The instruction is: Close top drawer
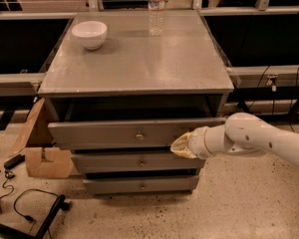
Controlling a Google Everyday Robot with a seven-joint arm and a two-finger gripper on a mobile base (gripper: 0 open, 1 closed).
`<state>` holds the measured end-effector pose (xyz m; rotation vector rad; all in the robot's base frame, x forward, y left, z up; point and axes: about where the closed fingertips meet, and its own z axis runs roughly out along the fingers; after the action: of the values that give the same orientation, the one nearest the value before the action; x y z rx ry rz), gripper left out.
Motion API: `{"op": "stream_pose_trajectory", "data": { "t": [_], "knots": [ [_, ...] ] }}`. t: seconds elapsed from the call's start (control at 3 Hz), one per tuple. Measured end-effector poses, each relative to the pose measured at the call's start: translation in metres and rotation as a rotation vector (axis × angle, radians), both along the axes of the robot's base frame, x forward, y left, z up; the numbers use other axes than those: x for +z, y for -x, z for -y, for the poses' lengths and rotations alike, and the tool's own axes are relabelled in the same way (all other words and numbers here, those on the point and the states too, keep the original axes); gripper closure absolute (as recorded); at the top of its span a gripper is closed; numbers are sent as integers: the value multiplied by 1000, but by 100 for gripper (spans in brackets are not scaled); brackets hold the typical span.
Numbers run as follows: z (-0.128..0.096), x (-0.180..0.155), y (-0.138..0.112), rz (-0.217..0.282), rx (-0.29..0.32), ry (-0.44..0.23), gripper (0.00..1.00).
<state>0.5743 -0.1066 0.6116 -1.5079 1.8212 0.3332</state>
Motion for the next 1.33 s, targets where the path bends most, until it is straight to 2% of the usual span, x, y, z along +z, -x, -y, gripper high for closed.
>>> {"op": "stream_pose_trajectory", "data": {
  "t": [0.67, 1.0, 1.33],
  "knots": [
    [0, 0, 0, 0, 0, 0, 11],
    [0, 0, 0, 0, 0, 0, 0],
    [0, 0, 0, 0, 0, 0, 0]
  ]
}}
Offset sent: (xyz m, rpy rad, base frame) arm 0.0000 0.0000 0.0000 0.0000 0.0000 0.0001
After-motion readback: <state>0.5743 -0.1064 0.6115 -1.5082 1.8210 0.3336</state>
